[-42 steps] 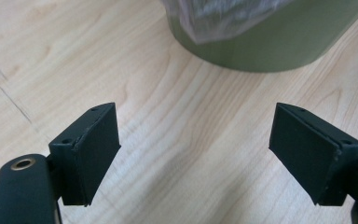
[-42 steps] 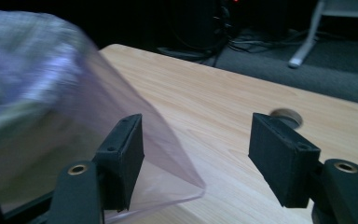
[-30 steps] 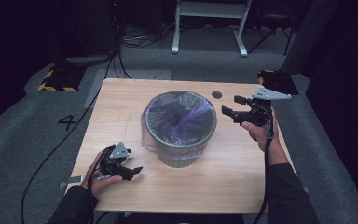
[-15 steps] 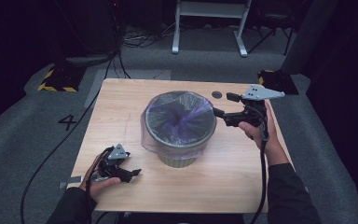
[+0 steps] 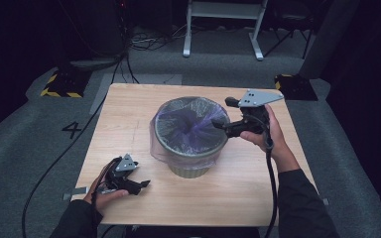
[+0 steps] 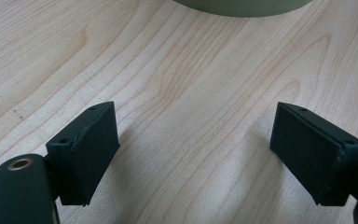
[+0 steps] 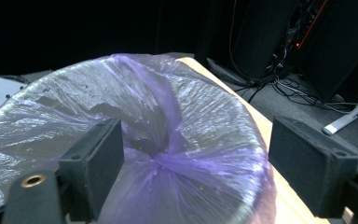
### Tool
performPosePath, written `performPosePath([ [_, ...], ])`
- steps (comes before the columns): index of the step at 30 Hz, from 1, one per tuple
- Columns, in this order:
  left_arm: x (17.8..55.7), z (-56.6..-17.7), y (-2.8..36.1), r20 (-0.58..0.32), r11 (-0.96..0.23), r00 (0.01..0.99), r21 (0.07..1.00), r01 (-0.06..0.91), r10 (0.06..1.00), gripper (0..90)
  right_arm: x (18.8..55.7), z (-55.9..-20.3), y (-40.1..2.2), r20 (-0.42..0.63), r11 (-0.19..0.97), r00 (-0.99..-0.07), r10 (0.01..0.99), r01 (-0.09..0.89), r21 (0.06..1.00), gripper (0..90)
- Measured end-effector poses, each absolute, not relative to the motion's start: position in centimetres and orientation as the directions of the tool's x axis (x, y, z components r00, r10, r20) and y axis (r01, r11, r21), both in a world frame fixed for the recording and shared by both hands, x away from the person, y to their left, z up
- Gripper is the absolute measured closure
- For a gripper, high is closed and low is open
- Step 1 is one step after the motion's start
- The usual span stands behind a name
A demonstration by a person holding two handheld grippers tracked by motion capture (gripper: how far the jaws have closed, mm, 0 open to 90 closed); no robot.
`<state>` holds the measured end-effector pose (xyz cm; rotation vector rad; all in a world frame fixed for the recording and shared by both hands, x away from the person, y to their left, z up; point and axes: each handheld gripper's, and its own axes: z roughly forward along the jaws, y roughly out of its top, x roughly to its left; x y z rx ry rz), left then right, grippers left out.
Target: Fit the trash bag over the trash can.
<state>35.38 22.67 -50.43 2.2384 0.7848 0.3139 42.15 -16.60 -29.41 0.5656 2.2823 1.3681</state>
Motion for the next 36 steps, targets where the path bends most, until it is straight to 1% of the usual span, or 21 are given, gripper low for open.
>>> performPosePath([
  [6,35.4,-50.4,22.7,-0.01,-0.545,0.783,0.712,0.443,0.622,14.8,42.3,-29.5,-15.4,-0.155,0.465,-0.84,0.52,0.126,0.876,17.4],
  [15,35.4,-50.4,22.7,-0.01,-0.546,0.783,0.712,0.442,0.622,14.7,43.0,-29.6,-14.2,-0.166,0.498,-0.84,0.517,0.137,0.856,17.2],
  [19,35.4,-50.4,22.7,-0.01,-0.546,0.783,0.712,0.442,0.622,14.7,43.7,-30.1,-14.0,-0.136,0.485,-0.837,0.531,0.168,0.858,19.5],
  [22,35.4,-50.4,22.7,-0.011,-0.546,0.783,0.712,0.442,0.622,14.7,44.0,-30.3,-13.7,-0.121,0.485,-0.845,0.522,0.177,0.856,19.4],
  [28,35.4,-50.4,22.7,-0.01,-0.545,0.783,0.712,0.442,0.622,14.7,44.1,-30.5,-12.7,-0.132,0.525,-0.85,0.509,0.185,0.831,19.0],
  [33,35.4,-50.4,22.7,-0.01,-0.545,0.783,0.712,0.443,0.622,14.8,44.0,-30.9,-11.7,-0.159,0.582,-0.865,0.476,0.174,0.794,19.5],
  [34,35.4,-50.4,22.7,-0.01,-0.545,0.783,0.712,0.443,0.622,14.7,44.0,-30.9,-11.6,-0.164,0.592,-0.866,0.473,0.175,0.787,19.8],
  [36,35.4,-50.4,22.7,-0.01,-0.545,0.783,0.712,0.443,0.622,14.7,44.1,-31.1,-11.4,-0.154,0.606,-0.875,0.458,0.182,0.774,23.4],
])
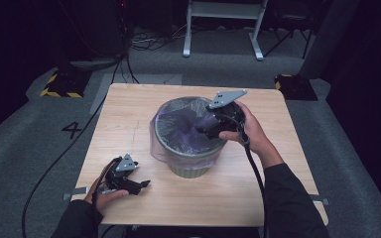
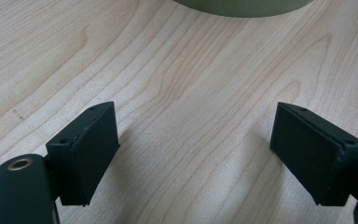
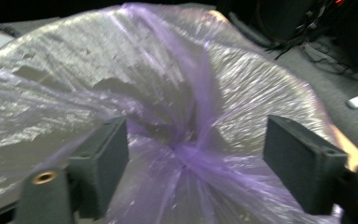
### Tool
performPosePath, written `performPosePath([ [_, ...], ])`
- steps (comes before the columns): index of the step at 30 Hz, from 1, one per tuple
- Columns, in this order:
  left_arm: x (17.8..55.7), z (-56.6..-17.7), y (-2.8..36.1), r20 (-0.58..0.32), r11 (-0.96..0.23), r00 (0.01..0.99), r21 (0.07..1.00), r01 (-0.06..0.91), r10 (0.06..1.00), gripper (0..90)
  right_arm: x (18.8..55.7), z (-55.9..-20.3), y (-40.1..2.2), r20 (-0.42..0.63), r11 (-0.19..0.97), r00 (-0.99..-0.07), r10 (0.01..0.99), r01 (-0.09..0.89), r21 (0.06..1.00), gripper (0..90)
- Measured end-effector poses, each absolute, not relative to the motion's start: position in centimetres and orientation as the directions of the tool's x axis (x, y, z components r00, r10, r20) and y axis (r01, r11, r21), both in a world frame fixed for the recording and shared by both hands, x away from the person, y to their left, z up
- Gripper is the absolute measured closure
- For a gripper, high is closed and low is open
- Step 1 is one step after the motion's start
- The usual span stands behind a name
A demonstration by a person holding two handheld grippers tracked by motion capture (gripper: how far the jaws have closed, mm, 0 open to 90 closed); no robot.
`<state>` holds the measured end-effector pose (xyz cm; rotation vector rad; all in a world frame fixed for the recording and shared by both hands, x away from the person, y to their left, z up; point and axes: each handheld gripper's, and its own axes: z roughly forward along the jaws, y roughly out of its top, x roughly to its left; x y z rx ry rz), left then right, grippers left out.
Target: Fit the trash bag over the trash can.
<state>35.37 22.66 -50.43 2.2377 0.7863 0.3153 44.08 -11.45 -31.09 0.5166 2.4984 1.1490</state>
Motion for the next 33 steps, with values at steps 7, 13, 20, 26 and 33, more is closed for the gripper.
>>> performPosePath([
  [7,35.4,-50.4,22.7,-0.011,-0.545,0.783,0.712,0.443,0.622,14.7,44.7,-31.7,-11.2,-0.128,0.641,-0.887,0.445,0.216,0.736,28.6],
  [13,35.4,-50.4,22.7,-0.01,-0.546,0.783,0.712,0.443,0.622,14.7,44.9,-32.1,-10.8,-0.113,0.668,-0.89,0.441,0.241,0.704,28.9],
  [20,35.4,-50.4,22.7,-0.011,-0.546,0.783,0.711,0.443,0.622,14.7,45.3,-32.4,-10.7,-0.108,0.688,-0.888,0.448,0.265,0.676,28.7],
  [26,35.4,-50.4,22.7,-0.011,-0.547,0.785,0.711,0.442,0.62,14.7,45.8,-32.7,-10.9,-0.104,0.699,-0.886,0.453,0.279,0.659,28.8],
  [33,35.4,-50.4,22.7,-0.011,-0.547,0.785,0.711,0.442,0.62,14.8,45.8,-32.9,-10.8,-0.128,0.727,-0.889,0.44,0.269,0.632,27.4],
])
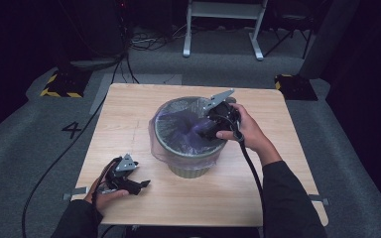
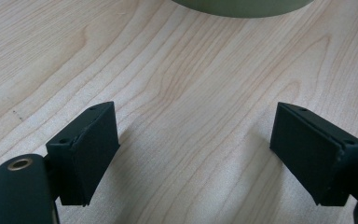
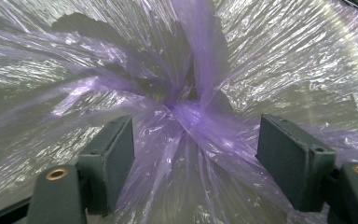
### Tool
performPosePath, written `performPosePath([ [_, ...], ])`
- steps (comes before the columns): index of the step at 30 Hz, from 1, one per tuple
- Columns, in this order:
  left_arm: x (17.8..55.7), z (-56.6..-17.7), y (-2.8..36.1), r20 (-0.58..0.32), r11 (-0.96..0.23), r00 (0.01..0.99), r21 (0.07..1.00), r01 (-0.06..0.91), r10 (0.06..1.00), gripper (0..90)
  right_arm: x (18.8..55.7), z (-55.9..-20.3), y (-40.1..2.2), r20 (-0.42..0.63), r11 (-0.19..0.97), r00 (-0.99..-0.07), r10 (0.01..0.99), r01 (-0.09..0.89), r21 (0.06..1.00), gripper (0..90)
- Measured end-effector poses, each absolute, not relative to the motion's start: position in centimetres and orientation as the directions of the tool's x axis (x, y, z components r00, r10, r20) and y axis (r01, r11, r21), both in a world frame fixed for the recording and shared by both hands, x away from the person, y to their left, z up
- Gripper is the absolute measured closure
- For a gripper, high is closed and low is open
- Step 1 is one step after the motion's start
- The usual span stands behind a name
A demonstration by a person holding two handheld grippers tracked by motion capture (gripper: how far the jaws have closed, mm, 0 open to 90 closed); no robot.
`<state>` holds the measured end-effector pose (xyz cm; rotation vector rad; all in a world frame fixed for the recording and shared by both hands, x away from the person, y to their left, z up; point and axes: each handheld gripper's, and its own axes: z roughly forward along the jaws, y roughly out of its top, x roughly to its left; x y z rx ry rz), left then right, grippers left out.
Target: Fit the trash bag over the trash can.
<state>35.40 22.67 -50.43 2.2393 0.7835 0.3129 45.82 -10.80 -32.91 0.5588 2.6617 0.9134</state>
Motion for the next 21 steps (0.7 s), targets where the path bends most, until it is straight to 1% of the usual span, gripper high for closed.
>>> performPosePath([
  [6,35.4,-50.4,22.7,-0.012,-0.547,0.786,0.712,0.441,0.618,14.7,45.8,-33.1,-10.5,-0.155,0.751,-0.89,0.428,0.255,0.61,25.0],
  [11,35.4,-50.4,22.7,-0.011,-0.548,0.787,0.711,0.44,0.617,14.7,45.9,-33.3,-9.9,-0.202,0.795,-0.882,0.425,0.258,0.549,19.8],
  [16,35.4,-50.4,22.7,-0.011,-0.548,0.787,0.712,0.44,0.617,14.7,45.8,-33.3,-9.6,-0.223,0.814,-0.882,0.415,0.251,0.523,19.5],
  [21,35.4,-50.4,22.7,-0.011,-0.548,0.787,0.712,0.44,0.617,14.7,45.9,-33.3,-9.6,-0.224,0.81,-0.879,0.421,0.253,0.529,19.5],
])
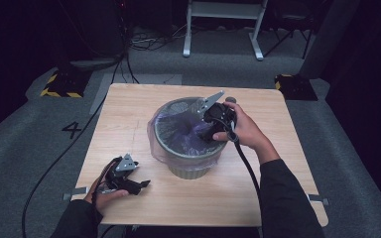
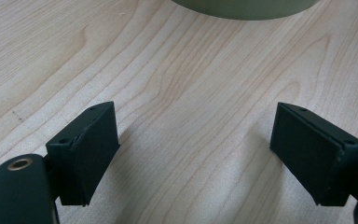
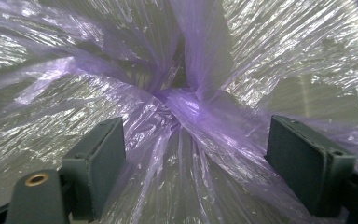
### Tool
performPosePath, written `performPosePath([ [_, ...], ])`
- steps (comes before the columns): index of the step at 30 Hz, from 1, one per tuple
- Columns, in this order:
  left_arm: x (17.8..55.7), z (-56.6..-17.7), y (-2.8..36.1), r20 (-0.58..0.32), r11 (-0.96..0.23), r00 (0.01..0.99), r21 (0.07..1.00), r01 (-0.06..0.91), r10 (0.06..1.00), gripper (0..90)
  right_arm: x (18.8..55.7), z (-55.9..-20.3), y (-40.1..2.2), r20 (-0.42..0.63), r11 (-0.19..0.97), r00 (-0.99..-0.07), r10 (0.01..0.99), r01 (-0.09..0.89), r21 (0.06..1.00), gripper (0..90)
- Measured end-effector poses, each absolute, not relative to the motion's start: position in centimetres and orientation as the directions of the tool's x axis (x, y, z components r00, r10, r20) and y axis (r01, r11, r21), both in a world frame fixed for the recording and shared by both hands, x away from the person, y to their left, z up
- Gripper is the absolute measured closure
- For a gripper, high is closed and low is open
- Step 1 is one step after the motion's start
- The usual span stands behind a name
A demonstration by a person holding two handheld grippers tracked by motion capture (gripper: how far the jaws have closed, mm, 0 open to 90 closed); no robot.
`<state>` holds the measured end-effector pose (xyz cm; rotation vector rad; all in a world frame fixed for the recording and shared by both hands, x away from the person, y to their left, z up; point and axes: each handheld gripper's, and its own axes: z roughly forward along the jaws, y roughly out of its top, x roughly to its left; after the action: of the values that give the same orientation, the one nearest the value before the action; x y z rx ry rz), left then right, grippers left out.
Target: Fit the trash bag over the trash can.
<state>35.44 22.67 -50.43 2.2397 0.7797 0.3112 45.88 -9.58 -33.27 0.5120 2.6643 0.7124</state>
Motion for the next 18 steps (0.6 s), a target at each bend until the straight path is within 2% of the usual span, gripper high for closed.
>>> performPosePath([
  [11,35.4,-50.4,22.7,-0.011,-0.548,0.787,0.711,0.44,0.617,14.7,45.4,-33.2,-10.1,-0.233,0.774,-0.861,0.452,0.249,0.582,19.5],
  [18,35.4,-50.4,22.7,-0.011,-0.548,0.787,0.711,0.44,0.617,14.7,45.0,-32.6,-10.9,-0.202,0.712,-0.853,0.48,0.245,0.658,19.9],
])
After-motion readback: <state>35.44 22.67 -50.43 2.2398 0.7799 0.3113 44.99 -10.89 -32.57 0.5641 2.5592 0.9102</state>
